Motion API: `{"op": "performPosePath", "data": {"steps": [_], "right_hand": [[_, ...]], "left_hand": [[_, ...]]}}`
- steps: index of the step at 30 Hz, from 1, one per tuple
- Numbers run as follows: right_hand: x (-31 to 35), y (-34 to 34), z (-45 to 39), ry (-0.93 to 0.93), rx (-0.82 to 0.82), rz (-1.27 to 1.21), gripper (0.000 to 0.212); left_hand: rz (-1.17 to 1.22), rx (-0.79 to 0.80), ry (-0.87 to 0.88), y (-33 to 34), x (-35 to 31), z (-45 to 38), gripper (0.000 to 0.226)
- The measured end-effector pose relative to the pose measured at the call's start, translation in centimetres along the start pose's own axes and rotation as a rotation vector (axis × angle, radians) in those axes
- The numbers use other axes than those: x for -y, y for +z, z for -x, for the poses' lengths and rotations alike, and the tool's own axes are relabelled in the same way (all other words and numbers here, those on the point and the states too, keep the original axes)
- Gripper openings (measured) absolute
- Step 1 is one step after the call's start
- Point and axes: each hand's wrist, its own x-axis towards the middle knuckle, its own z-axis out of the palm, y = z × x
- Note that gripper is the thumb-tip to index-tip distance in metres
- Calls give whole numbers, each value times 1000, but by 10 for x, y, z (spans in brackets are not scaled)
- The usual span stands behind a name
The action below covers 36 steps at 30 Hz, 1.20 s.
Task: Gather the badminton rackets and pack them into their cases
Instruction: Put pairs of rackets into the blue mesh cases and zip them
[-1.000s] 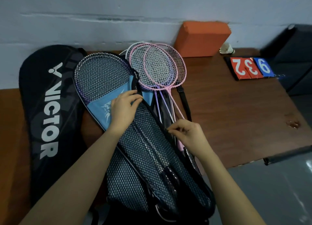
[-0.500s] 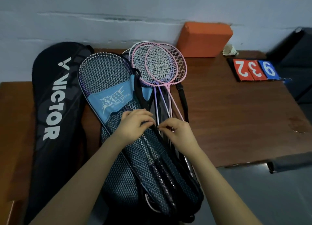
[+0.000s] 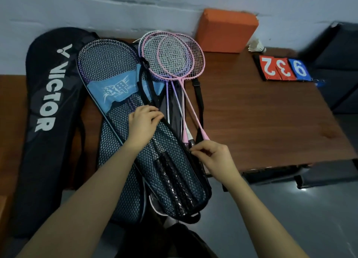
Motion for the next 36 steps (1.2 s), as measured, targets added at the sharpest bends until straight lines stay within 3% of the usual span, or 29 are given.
{"op": "performPosePath", "data": {"steps": [4, 9, 18, 29, 36], "right_hand": [[3, 2, 2, -62, -9, 27, 11], [3, 11, 2, -143, -20, 15, 10], [-1, 12, 17, -140, -31, -27, 11], [-47, -27, 72, 25, -2, 6, 12], [-70, -25, 92, 90, 106, 64, 17]], "left_hand": [[0, 37, -1, -7, -12, 15, 24], [-45, 298, 278, -17, -46, 62, 26], [59, 446, 196, -32, -47, 71, 16], [-21, -66, 221, 7, -59, 70, 14], [-19, -164, 198, 27, -66, 65, 16]]}}
